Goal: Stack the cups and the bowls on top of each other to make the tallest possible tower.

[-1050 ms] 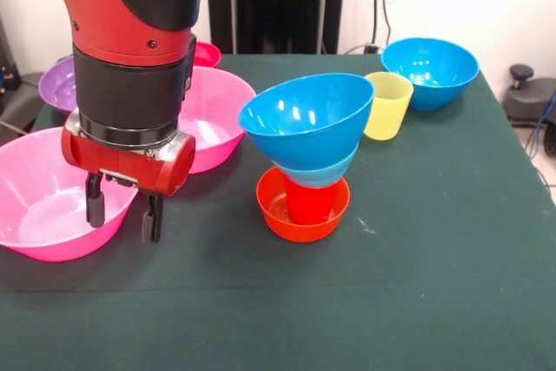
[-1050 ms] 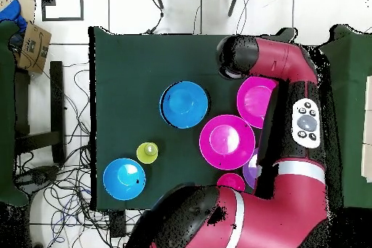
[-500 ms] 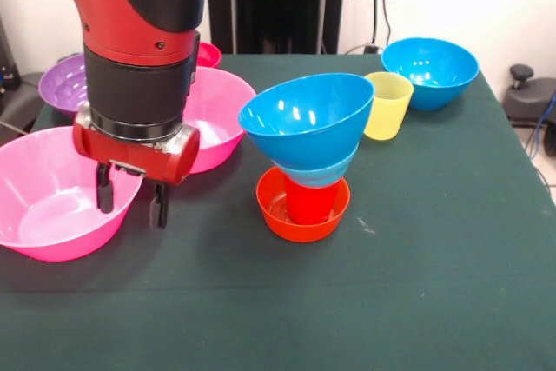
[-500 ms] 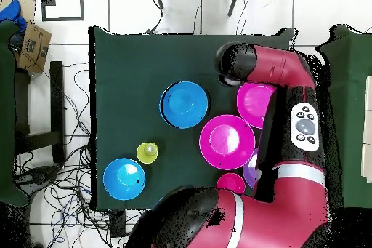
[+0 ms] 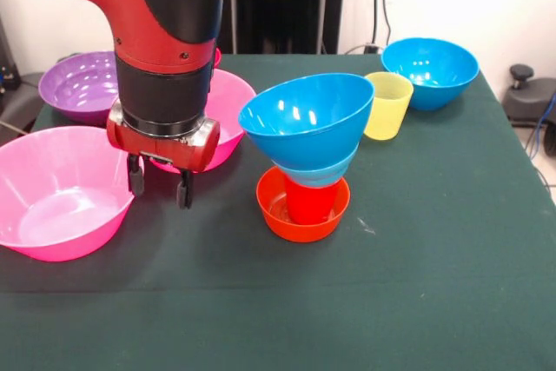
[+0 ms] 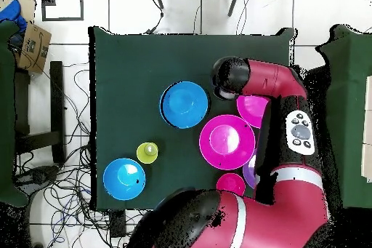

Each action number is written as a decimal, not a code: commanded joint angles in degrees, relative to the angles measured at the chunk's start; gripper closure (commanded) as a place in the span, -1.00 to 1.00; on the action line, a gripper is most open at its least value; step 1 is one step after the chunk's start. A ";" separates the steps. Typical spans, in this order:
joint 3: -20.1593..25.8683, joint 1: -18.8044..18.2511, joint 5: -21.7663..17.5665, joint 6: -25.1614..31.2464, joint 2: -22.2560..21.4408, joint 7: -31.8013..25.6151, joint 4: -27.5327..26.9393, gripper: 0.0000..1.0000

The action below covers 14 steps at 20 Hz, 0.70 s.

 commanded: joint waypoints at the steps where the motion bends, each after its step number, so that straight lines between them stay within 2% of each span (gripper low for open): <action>1: 3.11 -1.33 -3.46 -6.15 2.84 -2.34 6.30 -1.00; 14: 2.45 -1.11 -4.01 -8.66 3.37 -1.94 6.65 -1.00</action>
